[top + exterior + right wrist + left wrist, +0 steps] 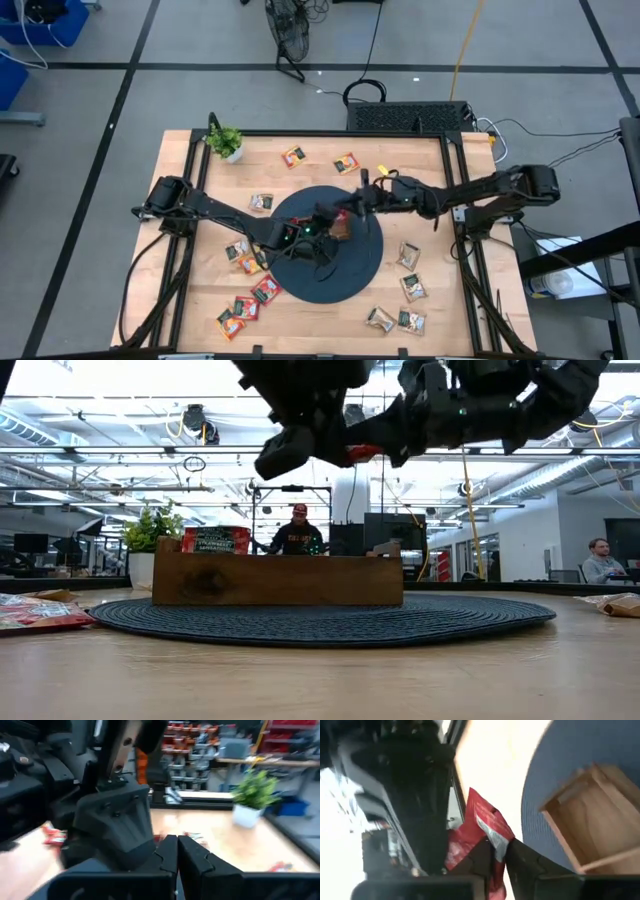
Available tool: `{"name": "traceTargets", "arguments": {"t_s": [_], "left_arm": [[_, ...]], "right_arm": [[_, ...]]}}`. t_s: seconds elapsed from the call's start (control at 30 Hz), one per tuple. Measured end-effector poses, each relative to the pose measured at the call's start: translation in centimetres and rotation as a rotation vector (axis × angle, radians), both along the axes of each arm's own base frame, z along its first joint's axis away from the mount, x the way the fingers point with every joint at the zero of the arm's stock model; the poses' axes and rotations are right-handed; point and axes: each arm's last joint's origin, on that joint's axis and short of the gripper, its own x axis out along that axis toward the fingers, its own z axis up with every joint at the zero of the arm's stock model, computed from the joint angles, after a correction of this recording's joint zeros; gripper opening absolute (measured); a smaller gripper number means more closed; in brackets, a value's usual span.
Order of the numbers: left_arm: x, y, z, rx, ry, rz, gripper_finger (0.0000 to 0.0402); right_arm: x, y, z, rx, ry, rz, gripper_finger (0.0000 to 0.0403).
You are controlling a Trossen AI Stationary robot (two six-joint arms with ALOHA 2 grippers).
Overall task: Pick & Place Tea
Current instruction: Put the top red tea bag into the left section of the wooden organizer
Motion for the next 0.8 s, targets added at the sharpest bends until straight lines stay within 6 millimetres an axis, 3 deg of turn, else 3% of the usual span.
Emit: {"name": "traceTargets", "arguments": {"t_s": [0.3,0.4,0.53,0.6,0.8], "left_arm": [[0.1,0.0,-0.2,-0.125,-0.048,0.016,0.0092],[-0.1,0.1,-0.4,-0.034,0.022,-0.008,0.0078],[-0.7,0.0,-0.5,0.161,0.155,-0.029,0.0018],[-0.9,0.1,-0.6,0.235,0.232,-0.062,0.0014],[-1.0,0.0,-0.5,0.4,0.355,-0.129,0.0009]], "right_arm": [[-1.0,1.1,2.2,-0.1,-0.062,-0.06,0.0001],[-1.4,1.0,2.0,-0.045,-0.014,-0.092,0.0001],[-1.7,0.2,1.3,0.008,0.071,-0.186,0.0001],[-1.8,-0.3,1.0,0.057,0.097,-0.211,0.0],[-1.4,-1.0,0.1,0.238,0.141,0.017,0.0055]]}}
